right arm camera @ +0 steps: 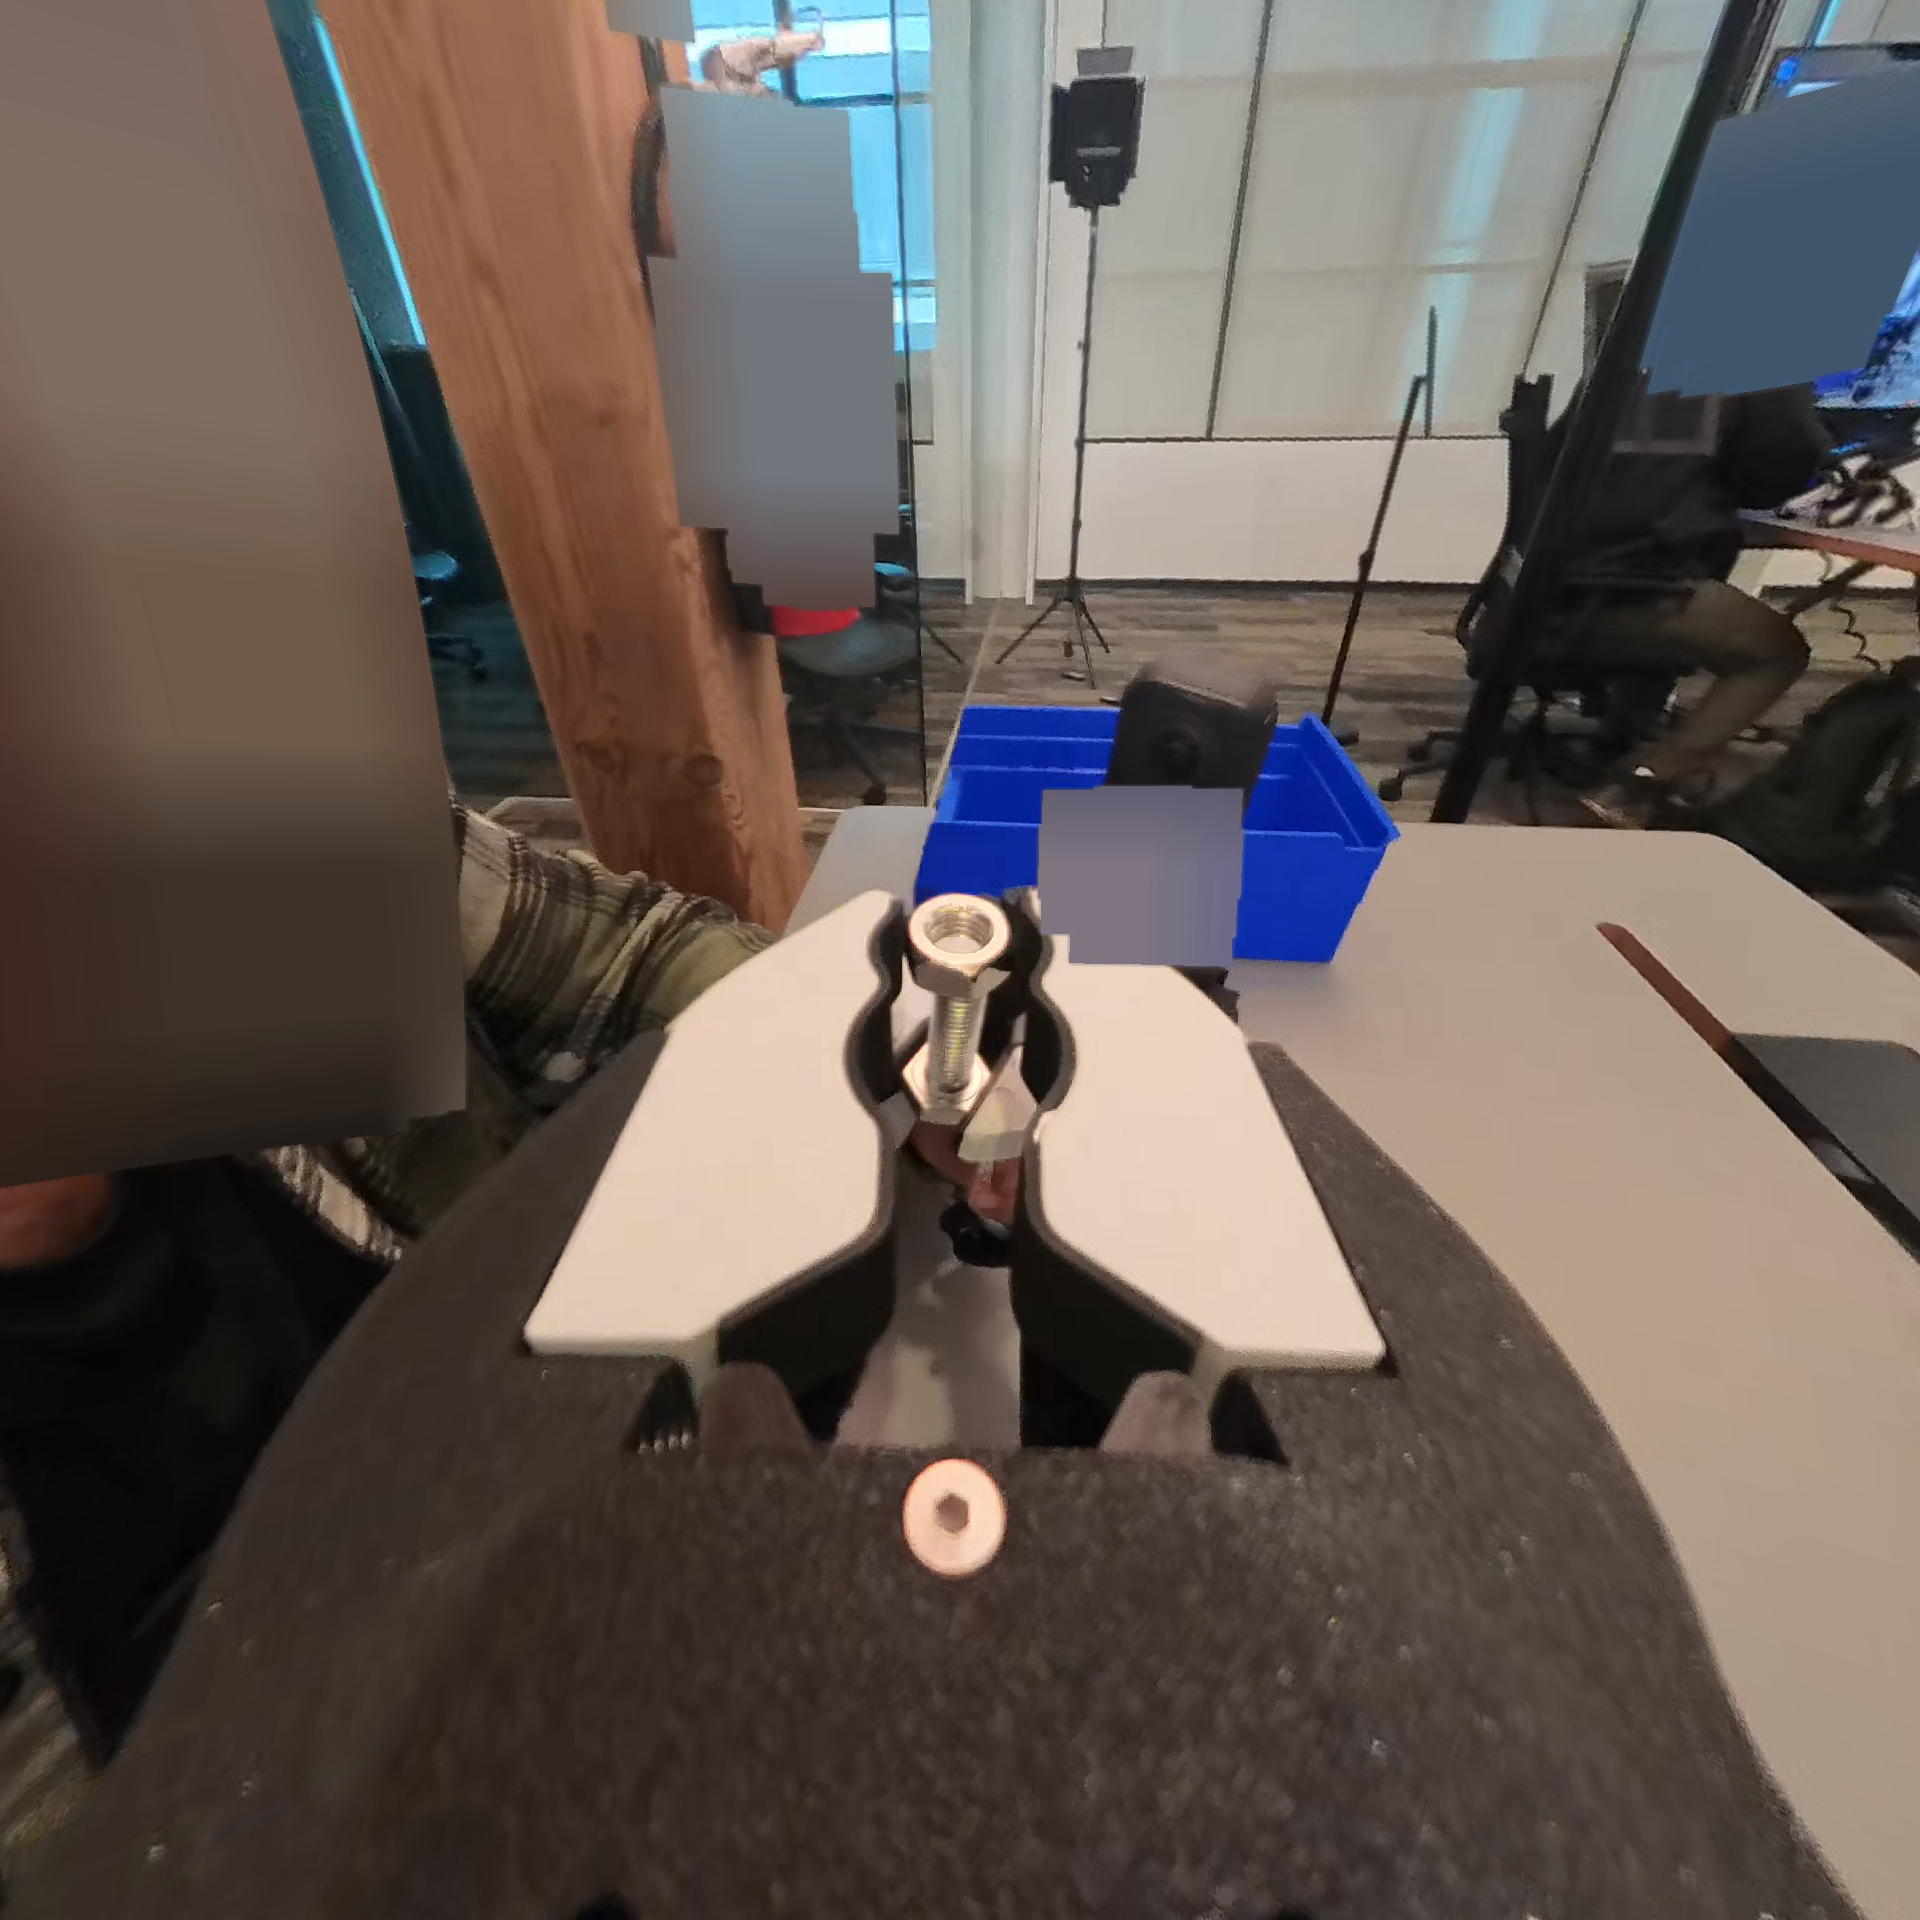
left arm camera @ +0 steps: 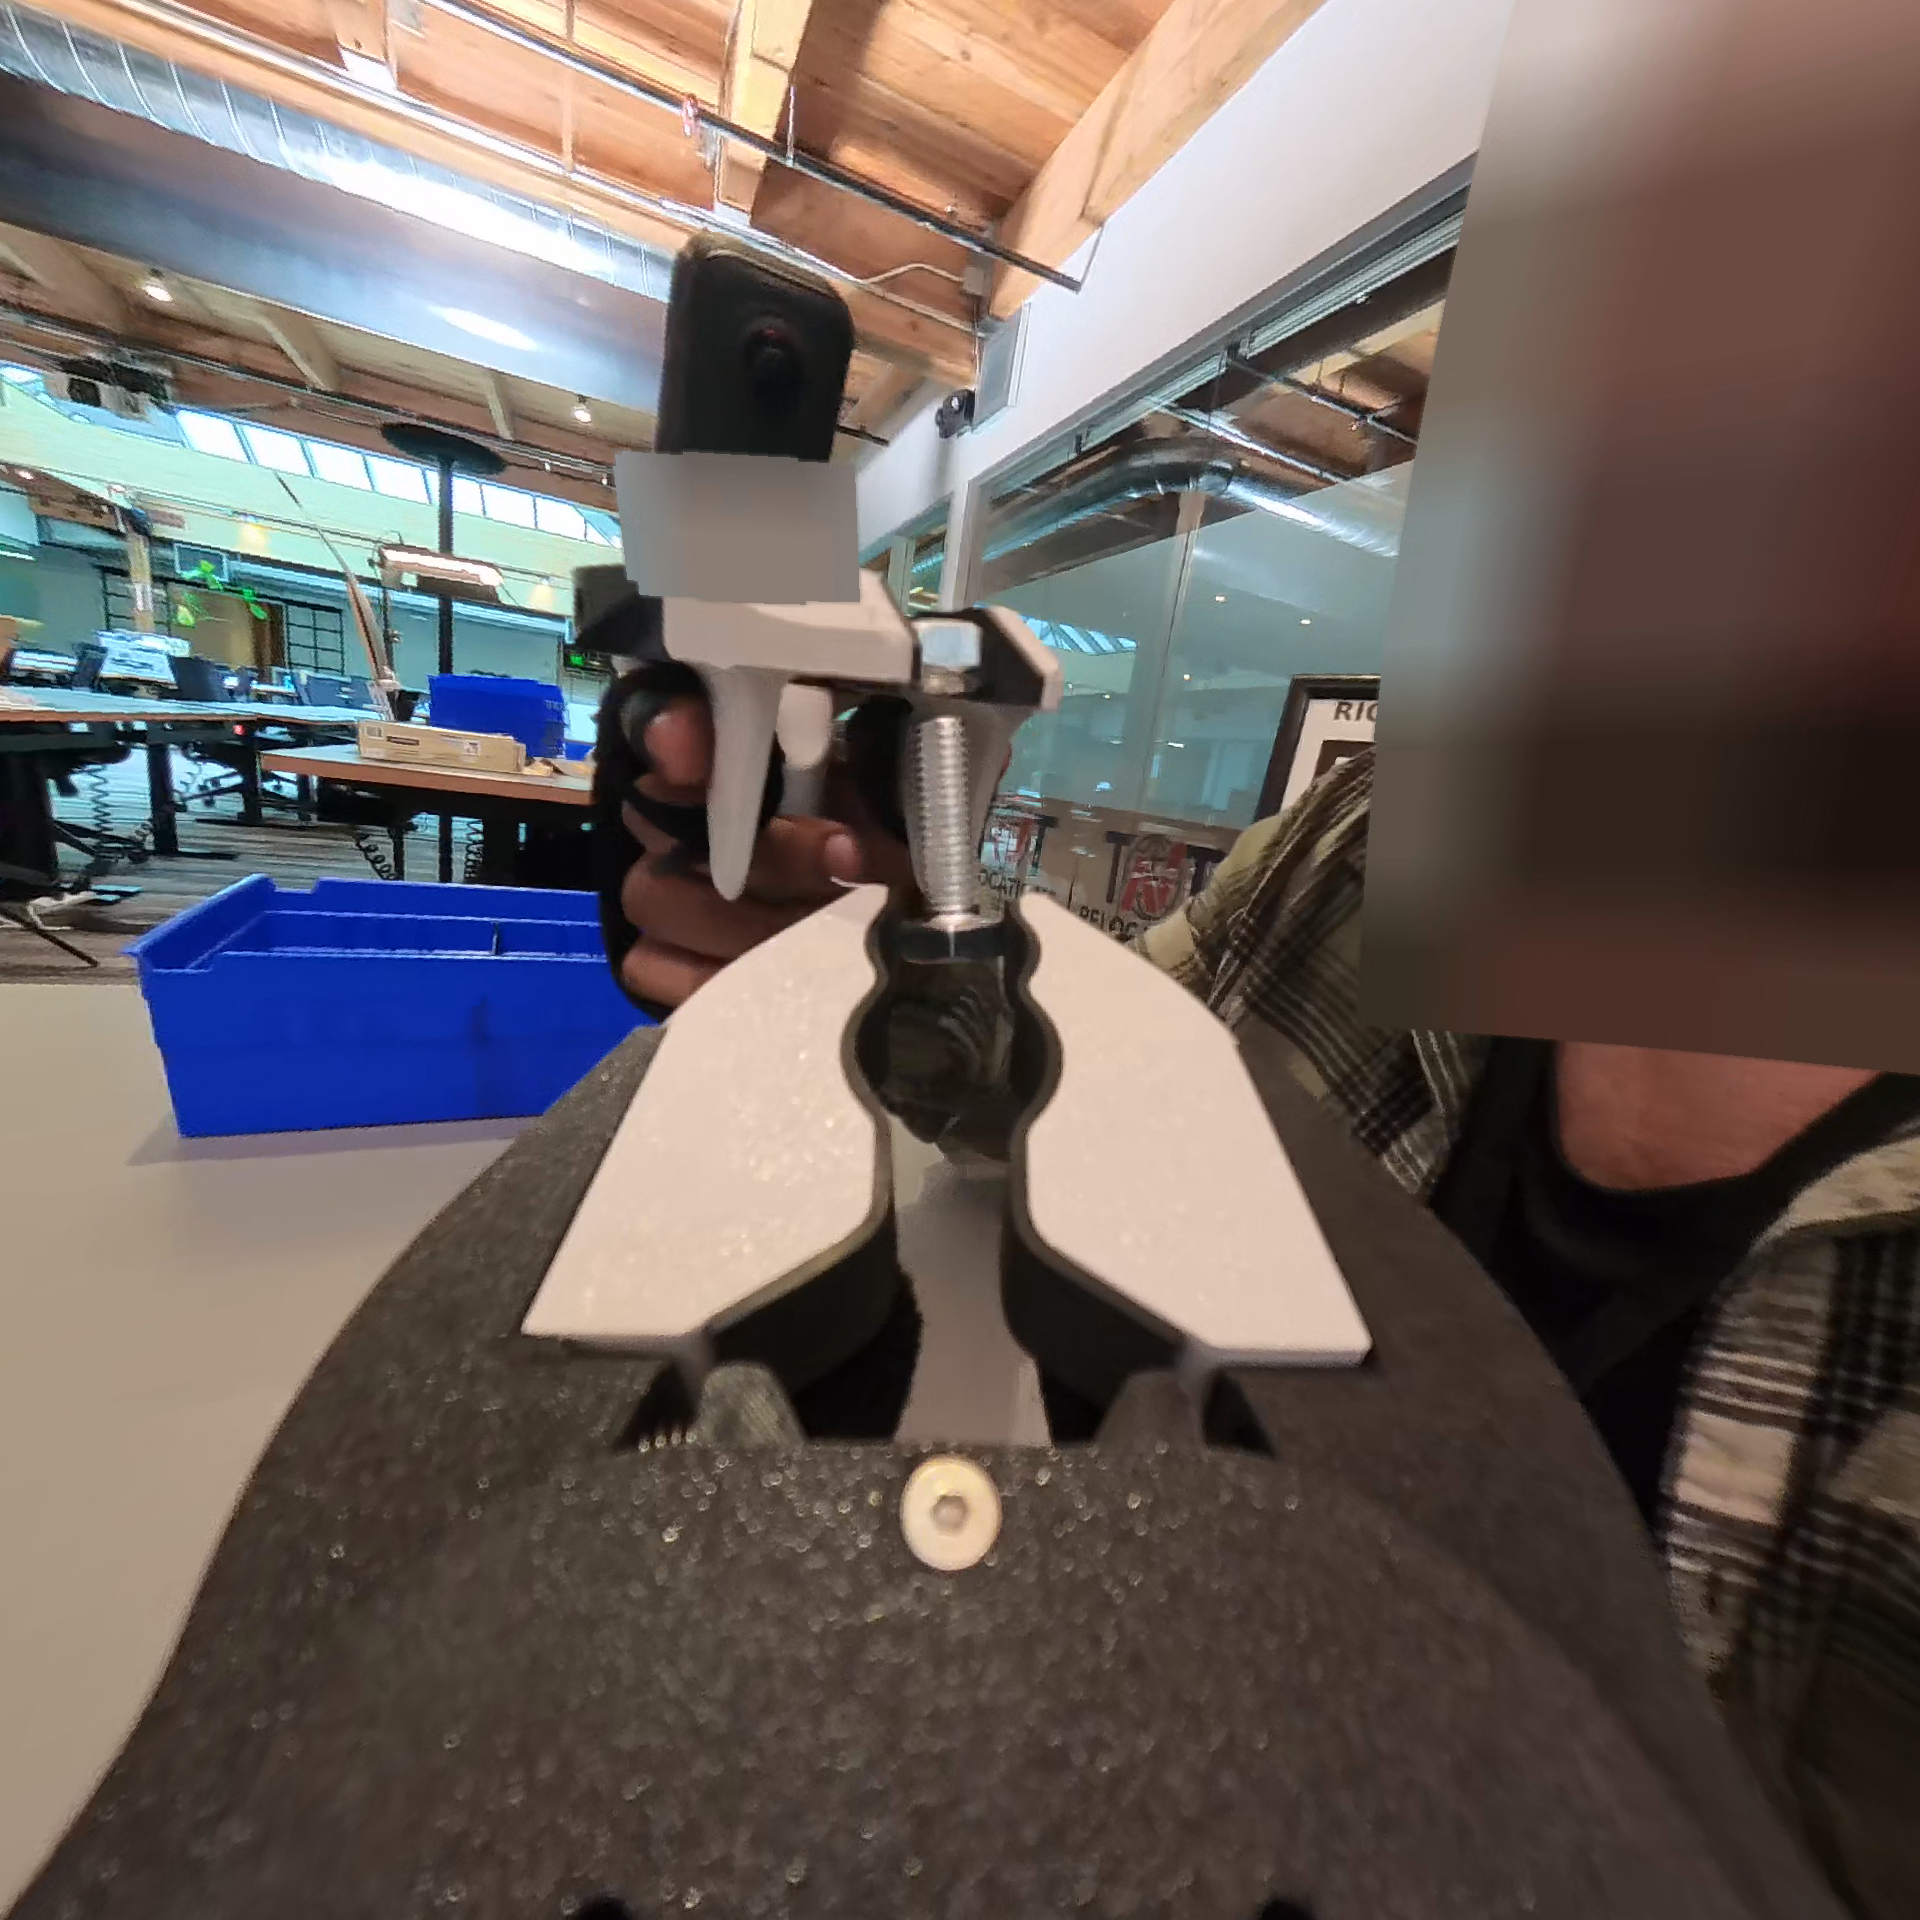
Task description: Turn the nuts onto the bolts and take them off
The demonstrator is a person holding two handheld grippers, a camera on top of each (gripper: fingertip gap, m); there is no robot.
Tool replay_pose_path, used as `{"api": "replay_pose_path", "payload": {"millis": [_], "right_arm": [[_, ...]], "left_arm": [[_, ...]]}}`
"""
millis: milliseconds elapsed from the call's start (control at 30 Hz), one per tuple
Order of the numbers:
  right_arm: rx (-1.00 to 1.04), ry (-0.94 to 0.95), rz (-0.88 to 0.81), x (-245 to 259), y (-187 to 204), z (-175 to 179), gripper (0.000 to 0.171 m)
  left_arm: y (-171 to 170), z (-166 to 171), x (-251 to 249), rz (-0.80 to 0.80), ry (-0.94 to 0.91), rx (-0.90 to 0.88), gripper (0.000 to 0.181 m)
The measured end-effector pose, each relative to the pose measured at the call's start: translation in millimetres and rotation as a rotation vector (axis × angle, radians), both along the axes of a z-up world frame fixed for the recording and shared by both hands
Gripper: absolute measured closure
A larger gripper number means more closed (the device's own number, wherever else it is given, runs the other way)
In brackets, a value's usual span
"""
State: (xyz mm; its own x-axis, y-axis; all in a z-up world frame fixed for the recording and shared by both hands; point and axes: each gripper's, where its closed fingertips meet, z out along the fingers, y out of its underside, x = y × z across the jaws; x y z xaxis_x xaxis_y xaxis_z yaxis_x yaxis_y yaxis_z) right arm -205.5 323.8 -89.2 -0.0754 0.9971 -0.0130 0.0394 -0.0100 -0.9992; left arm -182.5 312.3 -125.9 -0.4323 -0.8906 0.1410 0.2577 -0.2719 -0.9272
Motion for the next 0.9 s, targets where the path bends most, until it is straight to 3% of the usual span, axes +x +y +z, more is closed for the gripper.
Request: {"api": "replay_pose_path", "payload": {"millis": [100, 267, 600, 900], "right_arm": [[-0.012, 0.068, 0.015, 10.8, 2.6, 11.5, 0.152], [-0.007, 0.026, -0.161, 59.1, 26.0, 4.9, 0.152], [-0.069, -0.128, -0.741, 265.1, 71.5, -20.6, 0.152], [-0.202, -0.274, -1.063, 404.5, 66.5, -72.6, 0.151]], "left_arm": [[0.3, -1.3, 0.9, 0.005, 0.007, 0.004, 0.163], [1.5, -3.6, 2.3, 0.027, 0.028, 0.021, 0.163], [1.4, -15.2, 13.4, 0.041, 0.083, 0.03, 0.163], [0.8, -20.5, 17.2, 0.053, 0.114, 0.049, 0.163]]}}
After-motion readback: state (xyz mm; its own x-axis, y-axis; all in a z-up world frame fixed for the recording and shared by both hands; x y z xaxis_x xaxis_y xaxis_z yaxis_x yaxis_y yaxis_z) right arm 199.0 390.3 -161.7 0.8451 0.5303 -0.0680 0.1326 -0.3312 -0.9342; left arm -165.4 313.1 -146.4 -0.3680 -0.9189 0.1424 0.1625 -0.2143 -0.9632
